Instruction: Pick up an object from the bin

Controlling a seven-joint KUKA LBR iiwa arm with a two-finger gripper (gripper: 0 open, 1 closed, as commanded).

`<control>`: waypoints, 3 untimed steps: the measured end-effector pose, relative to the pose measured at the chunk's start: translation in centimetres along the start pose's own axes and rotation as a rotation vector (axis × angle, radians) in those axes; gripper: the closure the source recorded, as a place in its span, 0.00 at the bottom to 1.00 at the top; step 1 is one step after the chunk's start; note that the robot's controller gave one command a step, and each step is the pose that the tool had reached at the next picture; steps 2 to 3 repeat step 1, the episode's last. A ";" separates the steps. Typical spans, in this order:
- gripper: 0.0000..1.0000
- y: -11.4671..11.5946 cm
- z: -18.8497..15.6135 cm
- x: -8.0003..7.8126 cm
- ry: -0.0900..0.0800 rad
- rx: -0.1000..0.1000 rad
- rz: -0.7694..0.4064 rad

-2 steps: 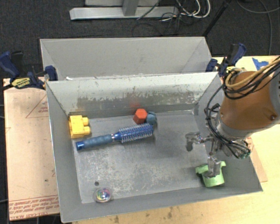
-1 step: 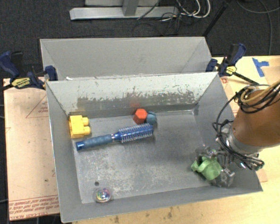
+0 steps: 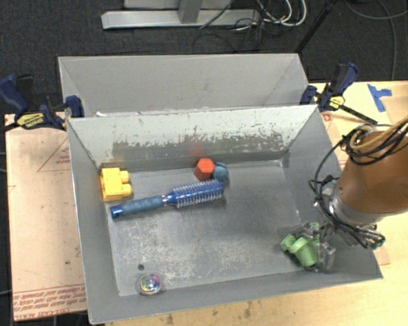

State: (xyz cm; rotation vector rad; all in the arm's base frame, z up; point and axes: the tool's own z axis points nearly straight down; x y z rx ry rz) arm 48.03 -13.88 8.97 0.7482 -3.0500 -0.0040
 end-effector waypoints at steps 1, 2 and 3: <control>1.00 0.6 -16.4 -1.3 -0.009 0.009 0.004; 1.00 0.6 -16.4 -1.3 -0.009 0.009 0.004; 1.00 0.6 -16.4 -1.3 -0.009 0.009 0.004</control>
Offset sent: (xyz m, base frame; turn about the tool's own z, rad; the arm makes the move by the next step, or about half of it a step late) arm 0.0062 0.0101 0.1596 0.0021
